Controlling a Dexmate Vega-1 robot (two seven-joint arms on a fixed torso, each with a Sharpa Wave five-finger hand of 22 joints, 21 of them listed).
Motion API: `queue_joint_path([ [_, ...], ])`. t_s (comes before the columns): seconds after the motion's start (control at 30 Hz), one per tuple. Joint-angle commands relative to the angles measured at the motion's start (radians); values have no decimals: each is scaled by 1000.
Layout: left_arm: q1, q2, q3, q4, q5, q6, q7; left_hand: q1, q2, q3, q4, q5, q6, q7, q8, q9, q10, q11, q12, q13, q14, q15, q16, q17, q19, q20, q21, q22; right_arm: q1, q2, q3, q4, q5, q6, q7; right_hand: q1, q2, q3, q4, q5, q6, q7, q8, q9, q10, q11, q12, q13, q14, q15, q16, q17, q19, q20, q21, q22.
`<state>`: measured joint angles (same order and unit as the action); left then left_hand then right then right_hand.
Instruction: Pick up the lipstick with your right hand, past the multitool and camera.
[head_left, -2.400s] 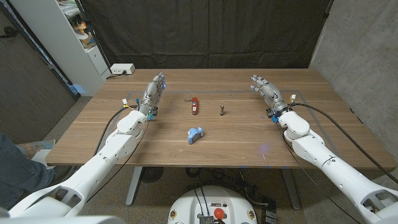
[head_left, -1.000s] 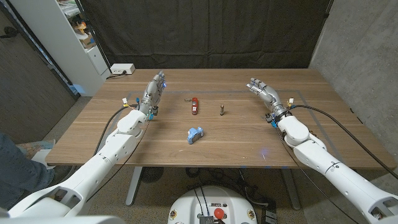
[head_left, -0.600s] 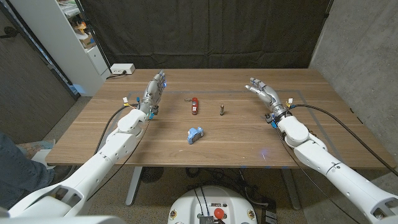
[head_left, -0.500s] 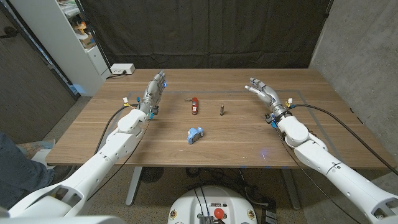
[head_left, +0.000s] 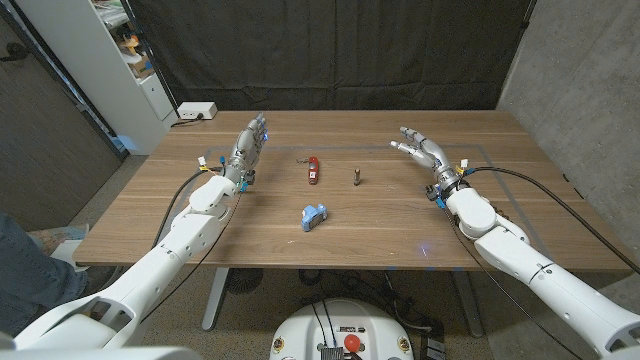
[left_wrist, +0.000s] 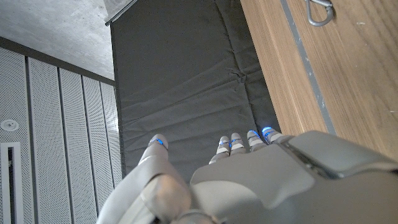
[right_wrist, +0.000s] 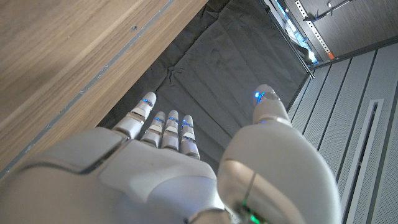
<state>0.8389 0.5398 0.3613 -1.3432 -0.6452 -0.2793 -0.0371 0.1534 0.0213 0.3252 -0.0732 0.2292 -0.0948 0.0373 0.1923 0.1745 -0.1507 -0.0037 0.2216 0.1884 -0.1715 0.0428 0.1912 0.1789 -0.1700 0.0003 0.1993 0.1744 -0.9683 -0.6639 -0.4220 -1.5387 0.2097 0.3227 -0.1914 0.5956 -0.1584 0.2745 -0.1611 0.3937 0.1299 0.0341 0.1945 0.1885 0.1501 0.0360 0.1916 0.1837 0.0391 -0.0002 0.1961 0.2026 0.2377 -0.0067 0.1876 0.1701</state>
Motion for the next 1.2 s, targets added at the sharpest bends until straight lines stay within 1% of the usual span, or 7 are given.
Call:
queue_joint_path([
  [0.03,0,2,-1,-2,3,-3,1,11,5,5,-5,-2,3,0,-2,3,2,0,-1,4,-29,-9,-3,3,-23,8,-2,5,-16,4,-1,-2,-24,14,-23,2,-15,-8,1,8,-1,-3,-1,2,-2,-4,0,3,-3,2,3,1,-6,4,-1,3],
  [0.1,-2,1,-2,-2,-1,-1,1,11,5,5,-5,-2,3,0,-2,3,2,0,-1,4,-29,-9,-3,3,-23,8,-2,5,-20,4,0,-5,-30,8,-31,2,-17,-12,2,11,5,-1,2,2,3,-4,2,3,2,3,5,1,-4,5,1,3],
  [0.17,-2,0,-1,-2,1,-2,2,11,5,5,-6,-3,4,0,-2,3,2,0,-1,4,-29,-10,-3,3,-24,10,-2,5,-24,6,0,-5,-32,9,-37,2,-19,-18,3,14,14,13,5,2,12,-3,5,3,4,5,6,1,-1,5,3,3],
  [0.27,-5,4,1,-3,3,2,-1,11,6,5,-6,-3,4,0,-2,3,3,-1,-1,4,-29,-9,-3,3,-25,10,-2,5,-28,8,-1,-7,-52,10,-56,2,-20,-24,5,17,18,25,7,2,18,2,6,2,7,10,7,1,2,4,4,3],
  [0.43,-4,4,1,-8,3,4,2,11,6,4,-6,-3,3,0,-3,3,3,-1,-2,4,-30,-10,-4,3,-25,12,-3,5,-32,6,-4,-12,-68,5,-63,1,-21,-30,6,19,22,25,8,2,25,3,8,2,7,12,7,1,4,6,5,3],
  [0.73,1,10,-2,-19,3,9,6,11,7,4,-7,-4,5,0,-2,3,4,-1,-2,4,-30,-10,-4,3,-26,13,-2,5,-47,2,-12,-35,-96,-11,-78,2,-21,-46,8,25,43,14,15,1,50,2,14,1,19,8,12,1,16,7,10,4],
  [1.2,5,19,-4,-31,3,13,3,11,7,3,-8,-5,5,-1,-3,3,5,-1,-3,4,-30,-10,-4,3,-26,13,-2,6,-49,5,-30,-42,-141,-17,-92,10,-14,-52,8,32,51,9,16,1,60,-4,15,1,23,2,14,1,21,5,11,4],
])
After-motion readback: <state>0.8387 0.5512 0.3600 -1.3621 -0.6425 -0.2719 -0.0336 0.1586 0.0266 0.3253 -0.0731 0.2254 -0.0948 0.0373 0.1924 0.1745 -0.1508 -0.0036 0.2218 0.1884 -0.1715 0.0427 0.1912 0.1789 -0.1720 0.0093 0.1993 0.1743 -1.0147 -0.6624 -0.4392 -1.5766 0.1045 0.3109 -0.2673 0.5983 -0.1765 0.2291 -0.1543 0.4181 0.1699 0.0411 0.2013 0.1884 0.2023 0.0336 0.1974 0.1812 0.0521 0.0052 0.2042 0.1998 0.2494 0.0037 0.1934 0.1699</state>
